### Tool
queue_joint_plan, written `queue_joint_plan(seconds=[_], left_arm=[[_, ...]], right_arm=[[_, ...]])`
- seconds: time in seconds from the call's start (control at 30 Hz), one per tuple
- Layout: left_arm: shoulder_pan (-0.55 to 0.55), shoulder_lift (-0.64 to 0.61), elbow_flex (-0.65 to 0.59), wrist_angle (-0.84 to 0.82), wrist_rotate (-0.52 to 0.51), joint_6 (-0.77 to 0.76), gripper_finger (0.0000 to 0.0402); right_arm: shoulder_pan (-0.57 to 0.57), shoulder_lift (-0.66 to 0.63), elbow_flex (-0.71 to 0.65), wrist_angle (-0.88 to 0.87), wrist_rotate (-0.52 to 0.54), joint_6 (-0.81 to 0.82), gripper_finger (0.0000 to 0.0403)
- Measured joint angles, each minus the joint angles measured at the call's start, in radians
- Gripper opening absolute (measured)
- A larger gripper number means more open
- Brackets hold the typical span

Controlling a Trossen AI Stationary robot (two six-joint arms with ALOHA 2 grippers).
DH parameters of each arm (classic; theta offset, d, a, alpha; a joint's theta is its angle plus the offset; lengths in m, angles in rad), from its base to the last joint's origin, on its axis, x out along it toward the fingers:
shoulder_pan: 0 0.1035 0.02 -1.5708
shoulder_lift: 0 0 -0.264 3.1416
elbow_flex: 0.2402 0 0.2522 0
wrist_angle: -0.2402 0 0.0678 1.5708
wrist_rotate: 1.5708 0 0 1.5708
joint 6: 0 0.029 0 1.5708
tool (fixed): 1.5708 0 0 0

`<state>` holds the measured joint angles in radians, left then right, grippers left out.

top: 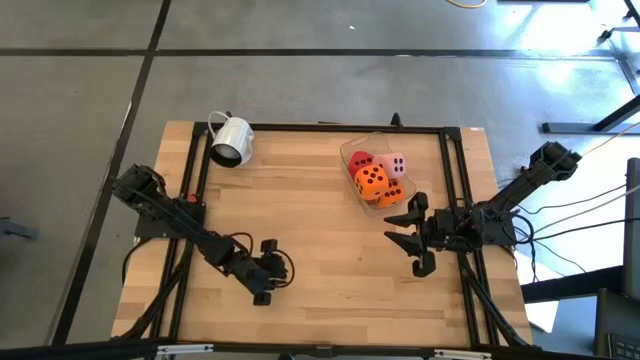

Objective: Pick & Place Dice
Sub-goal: Put the small red die in the bin

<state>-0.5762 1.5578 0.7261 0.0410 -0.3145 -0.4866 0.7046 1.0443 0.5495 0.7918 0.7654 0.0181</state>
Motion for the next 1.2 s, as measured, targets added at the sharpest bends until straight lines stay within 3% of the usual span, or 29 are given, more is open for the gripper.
queue_joint_plan(seconds=[0.2,0.53,1.2], left_arm=[[0.0,0.026,0.0,-0.012,-0.002,0.001,0.0141],[0.0,0.169,0.001,0.073,-0.044,-0.024,0.0141],[0.001,0.17,0.002,0.059,0.019,-0.014,0.0141]], right_arm=[[0.0,0.0,0.0,0.0,-0.005,0.0,0.016],[0.0,0.0,0.0,-0.001,-0.051,0.0,0.016],[0.0,0.0,0.0,0.0,-0.048,-0.001,0.016]])
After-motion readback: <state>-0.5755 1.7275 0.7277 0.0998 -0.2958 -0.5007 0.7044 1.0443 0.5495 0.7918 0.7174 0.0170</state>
